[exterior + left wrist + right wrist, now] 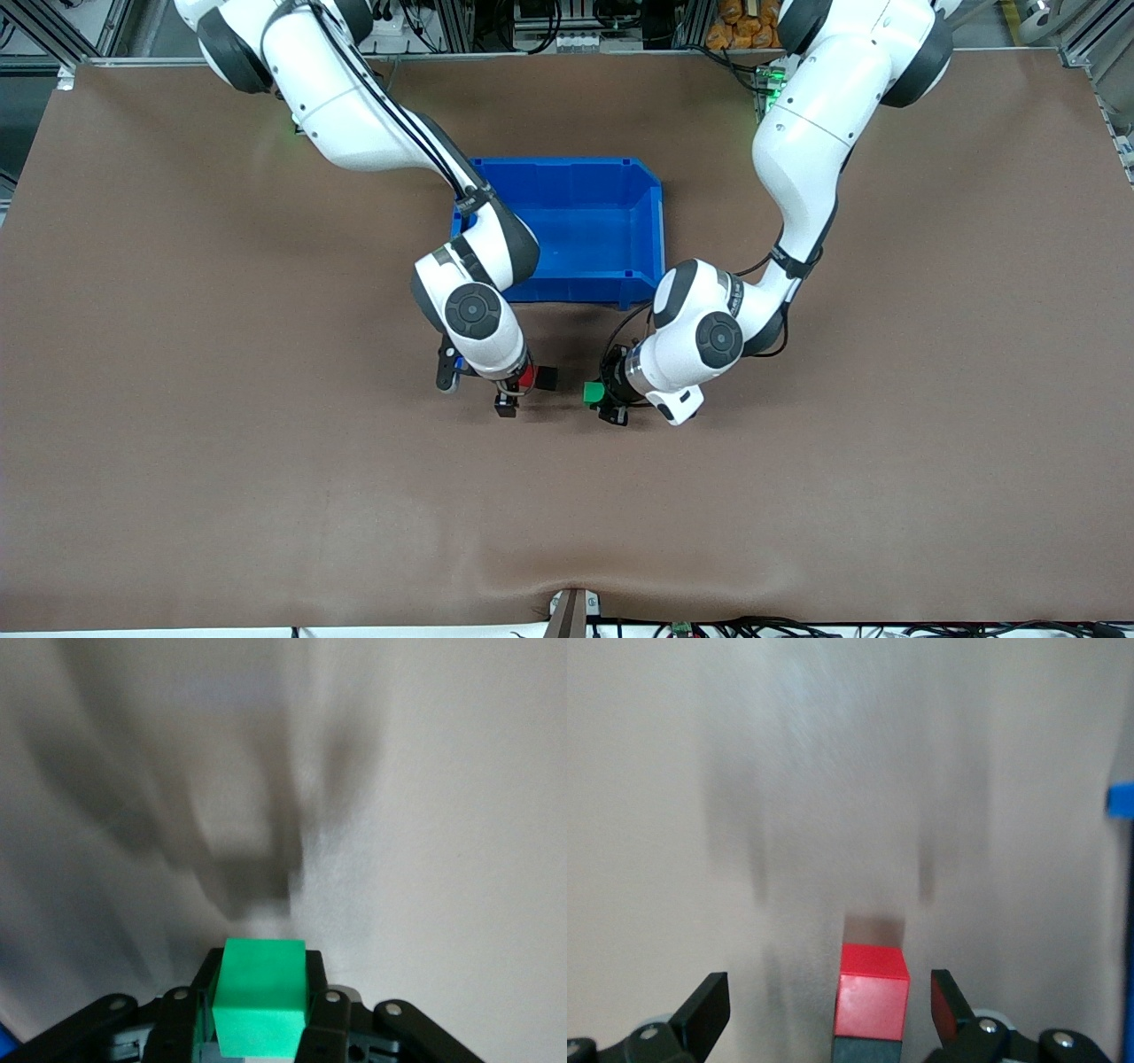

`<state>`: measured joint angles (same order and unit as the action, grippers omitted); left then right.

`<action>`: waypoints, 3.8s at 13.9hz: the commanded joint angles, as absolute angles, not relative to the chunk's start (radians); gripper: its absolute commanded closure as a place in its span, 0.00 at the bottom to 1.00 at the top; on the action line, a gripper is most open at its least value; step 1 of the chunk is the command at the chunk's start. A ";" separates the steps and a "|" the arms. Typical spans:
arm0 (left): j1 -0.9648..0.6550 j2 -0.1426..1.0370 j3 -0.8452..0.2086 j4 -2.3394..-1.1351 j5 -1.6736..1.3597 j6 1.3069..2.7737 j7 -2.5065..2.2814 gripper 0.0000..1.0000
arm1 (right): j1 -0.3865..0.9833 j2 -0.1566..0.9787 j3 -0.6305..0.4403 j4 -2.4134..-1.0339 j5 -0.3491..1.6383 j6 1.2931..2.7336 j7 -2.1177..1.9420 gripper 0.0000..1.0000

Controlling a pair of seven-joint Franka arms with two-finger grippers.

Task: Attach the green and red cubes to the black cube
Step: 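Press the red cube against the black cube with the right gripper, then open and withdraw the right gripper while the left gripper presses the green cube, then open the left gripper and lift it away from the cubes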

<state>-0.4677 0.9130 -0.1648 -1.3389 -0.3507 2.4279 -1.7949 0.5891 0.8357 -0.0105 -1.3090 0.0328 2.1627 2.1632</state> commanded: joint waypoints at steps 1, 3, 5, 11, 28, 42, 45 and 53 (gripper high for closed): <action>-0.503 0.922 -0.152 -1.336 -0.365 2.453 -1.819 1.00 | 0.539 0.740 -0.002 -1.338 0.020 2.088 2.054 0.00; -0.509 0.928 -0.152 -1.338 -0.362 2.453 -1.819 1.00 | 0.520 0.709 -0.002 -1.344 0.020 2.045 1.973 0.00; -0.514 0.940 -0.150 -1.336 -0.362 2.473 -1.818 1.00 | 0.486 0.658 -0.002 -1.394 0.021 2.023 1.867 0.00; -0.538 0.956 -0.150 -1.336 -0.360 2.482 -1.819 1.00 | 0.370 0.497 0.000 -1.562 0.025 1.956 1.407 0.00; -0.552 0.979 -0.147 -1.335 -0.359 2.553 -1.884 1.00 | 0.051 0.178 -0.003 -1.710 0.028 1.764 0.232 0.00; -0.568 0.945 -0.146 -1.339 -0.339 2.543 -1.881 0.00 | -0.034 0.051 -0.005 -1.588 0.026 1.545 -0.054 0.00; -0.545 0.861 -0.144 -1.339 -0.270 2.435 -1.879 0.00 | -0.040 0.035 0.005 -1.580 0.026 1.507 -0.051 0.00; -0.404 0.556 -0.144 -1.378 0.014 2.123 -1.745 0.00 | -0.038 -0.034 0.002 -1.580 0.023 1.474 0.004 0.00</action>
<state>-0.4407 0.6302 -0.1443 -1.3214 -0.0187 2.1700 -1.8144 -0.0185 -0.0195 -0.0123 -1.5749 0.0329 1.4750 -0.0353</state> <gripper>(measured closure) 0.000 0.000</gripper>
